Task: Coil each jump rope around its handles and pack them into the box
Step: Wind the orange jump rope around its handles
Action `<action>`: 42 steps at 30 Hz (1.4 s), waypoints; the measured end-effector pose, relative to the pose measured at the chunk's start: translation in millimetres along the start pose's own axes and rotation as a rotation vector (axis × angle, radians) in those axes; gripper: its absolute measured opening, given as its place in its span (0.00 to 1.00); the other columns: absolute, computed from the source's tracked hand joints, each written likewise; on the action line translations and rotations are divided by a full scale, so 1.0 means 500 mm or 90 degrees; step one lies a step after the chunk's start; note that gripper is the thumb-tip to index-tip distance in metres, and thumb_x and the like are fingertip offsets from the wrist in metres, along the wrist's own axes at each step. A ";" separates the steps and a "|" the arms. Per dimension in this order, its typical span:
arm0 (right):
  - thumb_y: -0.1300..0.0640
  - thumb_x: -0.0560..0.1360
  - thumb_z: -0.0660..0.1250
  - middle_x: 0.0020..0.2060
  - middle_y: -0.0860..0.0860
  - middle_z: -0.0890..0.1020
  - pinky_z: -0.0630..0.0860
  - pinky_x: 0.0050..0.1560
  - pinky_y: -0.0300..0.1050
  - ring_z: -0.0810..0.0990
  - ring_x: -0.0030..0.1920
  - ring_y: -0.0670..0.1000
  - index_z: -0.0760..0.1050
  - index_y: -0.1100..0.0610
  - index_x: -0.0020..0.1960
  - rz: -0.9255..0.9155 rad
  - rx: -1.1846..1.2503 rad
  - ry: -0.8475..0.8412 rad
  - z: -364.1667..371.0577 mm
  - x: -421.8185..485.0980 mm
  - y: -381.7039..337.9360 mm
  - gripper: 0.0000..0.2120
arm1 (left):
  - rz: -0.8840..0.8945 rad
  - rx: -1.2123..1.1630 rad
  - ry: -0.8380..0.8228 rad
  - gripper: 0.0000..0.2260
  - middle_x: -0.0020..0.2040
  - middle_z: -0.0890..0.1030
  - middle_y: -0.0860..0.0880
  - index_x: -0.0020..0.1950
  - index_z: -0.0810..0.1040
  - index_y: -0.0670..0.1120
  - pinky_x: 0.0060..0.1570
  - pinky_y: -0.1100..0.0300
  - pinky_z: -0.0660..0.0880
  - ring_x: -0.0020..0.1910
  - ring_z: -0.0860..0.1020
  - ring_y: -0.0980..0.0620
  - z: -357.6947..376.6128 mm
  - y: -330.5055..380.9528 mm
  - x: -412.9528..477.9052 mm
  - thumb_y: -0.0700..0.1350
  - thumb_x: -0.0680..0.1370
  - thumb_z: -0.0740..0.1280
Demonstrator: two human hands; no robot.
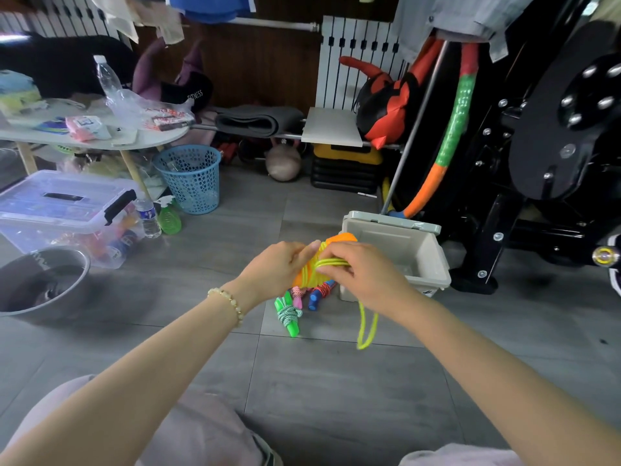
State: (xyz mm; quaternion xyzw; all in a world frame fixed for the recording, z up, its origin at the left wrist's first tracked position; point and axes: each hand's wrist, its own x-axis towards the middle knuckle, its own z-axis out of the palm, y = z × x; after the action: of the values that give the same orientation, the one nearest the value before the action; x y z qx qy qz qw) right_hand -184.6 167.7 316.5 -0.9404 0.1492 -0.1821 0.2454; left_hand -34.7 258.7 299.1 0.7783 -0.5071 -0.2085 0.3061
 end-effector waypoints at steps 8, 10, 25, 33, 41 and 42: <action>0.54 0.71 0.73 0.32 0.52 0.78 0.72 0.38 0.51 0.73 0.33 0.48 0.76 0.53 0.42 0.058 0.159 0.074 -0.021 0.001 0.010 0.06 | 0.047 -0.075 -0.091 0.22 0.24 0.69 0.53 0.36 0.68 0.44 0.29 0.62 0.69 0.23 0.68 0.56 -0.009 0.029 -0.027 0.61 0.78 0.53; 0.52 0.69 0.73 0.36 0.53 0.81 0.76 0.42 0.55 0.78 0.38 0.53 0.76 0.51 0.40 0.079 0.182 0.070 -0.021 0.002 0.017 0.06 | 0.076 -0.058 -0.150 0.16 0.24 0.75 0.57 0.45 0.75 0.44 0.26 0.69 0.68 0.23 0.72 0.60 -0.013 0.027 -0.022 0.57 0.75 0.66; 0.52 0.68 0.76 0.28 0.47 0.77 0.68 0.35 0.43 0.71 0.31 0.43 0.76 0.55 0.33 0.079 0.096 -0.106 -0.067 0.008 0.002 0.11 | 0.152 0.255 -0.108 0.16 0.38 0.78 0.54 0.55 0.74 0.57 0.36 0.61 0.66 0.37 0.73 0.55 -0.011 0.049 -0.033 0.65 0.75 0.61; 0.42 0.61 0.74 0.25 0.52 0.65 0.60 0.30 0.38 0.62 0.28 0.46 0.66 0.55 0.26 0.141 0.247 -0.194 -0.065 0.011 0.016 0.22 | 0.243 0.232 -0.154 0.13 0.30 0.69 0.55 0.39 0.70 0.54 0.34 0.63 0.61 0.32 0.70 0.58 -0.006 0.063 -0.062 0.61 0.77 0.61; 0.54 0.73 0.68 0.39 0.49 0.83 0.74 0.47 0.39 0.79 0.42 0.45 0.81 0.56 0.44 0.157 0.429 -0.122 -0.071 -0.009 0.015 0.06 | 0.217 0.074 -0.082 0.16 0.35 0.75 0.54 0.52 0.70 0.54 0.36 0.66 0.68 0.33 0.73 0.58 -0.011 0.032 -0.071 0.64 0.73 0.59; 0.50 0.73 0.65 0.41 0.48 0.84 0.74 0.49 0.38 0.80 0.44 0.44 0.81 0.55 0.47 0.184 0.464 -0.135 -0.073 -0.015 0.019 0.11 | 0.212 0.045 -0.069 0.18 0.34 0.76 0.53 0.53 0.67 0.54 0.36 0.66 0.68 0.32 0.73 0.58 -0.011 0.026 -0.069 0.65 0.71 0.59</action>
State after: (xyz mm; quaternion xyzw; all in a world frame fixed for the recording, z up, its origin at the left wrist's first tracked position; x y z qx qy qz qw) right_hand -208.3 147.9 339.1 -0.7747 0.1796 -0.0887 0.5998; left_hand -53.8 287.7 312.6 0.6814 -0.6517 -0.1783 0.2812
